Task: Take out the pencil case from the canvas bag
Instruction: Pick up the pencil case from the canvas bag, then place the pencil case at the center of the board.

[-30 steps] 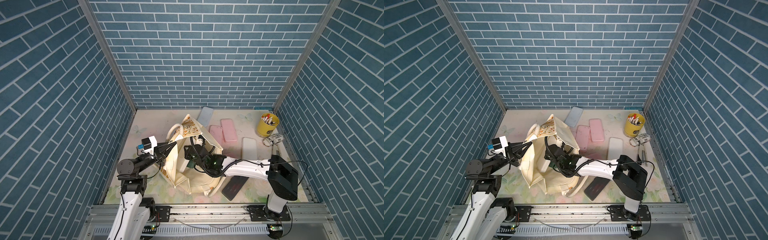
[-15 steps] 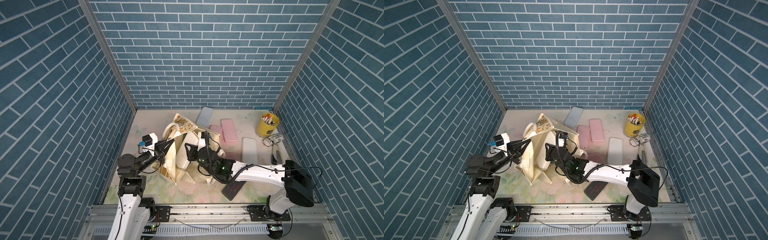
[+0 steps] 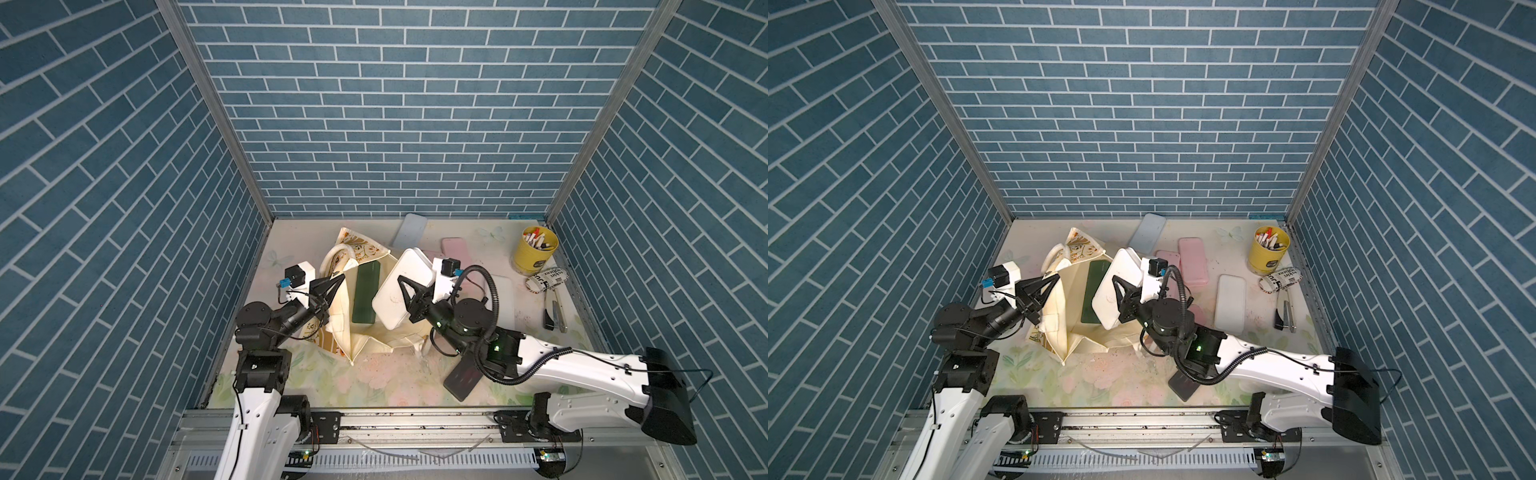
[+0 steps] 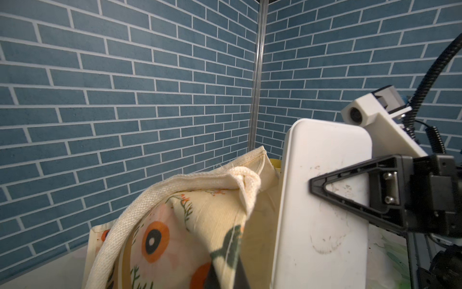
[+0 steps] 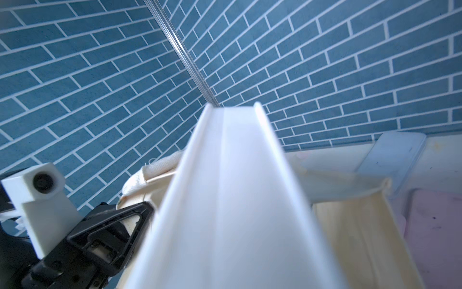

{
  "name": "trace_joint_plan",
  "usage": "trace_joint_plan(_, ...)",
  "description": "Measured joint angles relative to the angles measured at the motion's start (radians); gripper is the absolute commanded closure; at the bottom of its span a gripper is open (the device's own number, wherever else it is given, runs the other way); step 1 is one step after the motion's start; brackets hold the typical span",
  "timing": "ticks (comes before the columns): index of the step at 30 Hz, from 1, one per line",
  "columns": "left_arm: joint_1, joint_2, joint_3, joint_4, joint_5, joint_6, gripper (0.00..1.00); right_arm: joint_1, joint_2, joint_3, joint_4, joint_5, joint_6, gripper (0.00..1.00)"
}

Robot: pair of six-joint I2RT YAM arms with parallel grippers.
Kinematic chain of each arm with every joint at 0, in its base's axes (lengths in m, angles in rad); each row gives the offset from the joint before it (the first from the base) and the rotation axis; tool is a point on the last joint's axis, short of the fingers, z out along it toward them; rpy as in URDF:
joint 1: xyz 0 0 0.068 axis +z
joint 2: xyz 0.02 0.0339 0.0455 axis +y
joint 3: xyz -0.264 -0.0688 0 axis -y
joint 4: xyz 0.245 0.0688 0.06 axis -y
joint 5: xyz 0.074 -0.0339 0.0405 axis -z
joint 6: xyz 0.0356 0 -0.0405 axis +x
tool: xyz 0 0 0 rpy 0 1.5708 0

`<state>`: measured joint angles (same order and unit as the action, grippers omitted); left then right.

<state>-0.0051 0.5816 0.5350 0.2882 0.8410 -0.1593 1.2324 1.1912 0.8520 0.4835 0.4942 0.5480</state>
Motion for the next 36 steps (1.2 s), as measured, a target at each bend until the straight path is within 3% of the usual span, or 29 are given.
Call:
trace_joint_plan(11, 0.0, 0.0, 0.01, -0.043, -0.029, 0.025, 1.0, -0.008, -0.204, -0.085, 0.026, 0.187, -0.212, 0.91)
trace_joint_plan(15, 0.0, 0.0, 0.013, -0.047, -0.035, 0.029, 1.0, -0.055, -0.261, -0.096, -0.006, 0.288, -0.246, 0.94)
trace_joint_plan(21, 0.0, 0.0, 0.014, -0.046, -0.036, 0.029, 1.0, -0.198, -0.378, -0.096, -0.256, 0.447, -0.187, 0.97)
trace_joint_plan(26, 0.0, 0.0, 0.014, -0.047, -0.036, 0.029, 1.0, -0.241, -0.413, -0.088, -0.463, 0.57, -0.142, 0.98)
trace_joint_plan(36, 0.0, -0.004, 0.014, -0.045, -0.036, 0.028, 1.0, -0.314, -0.417, -0.024, -0.7, 0.605, -0.085, 1.0)
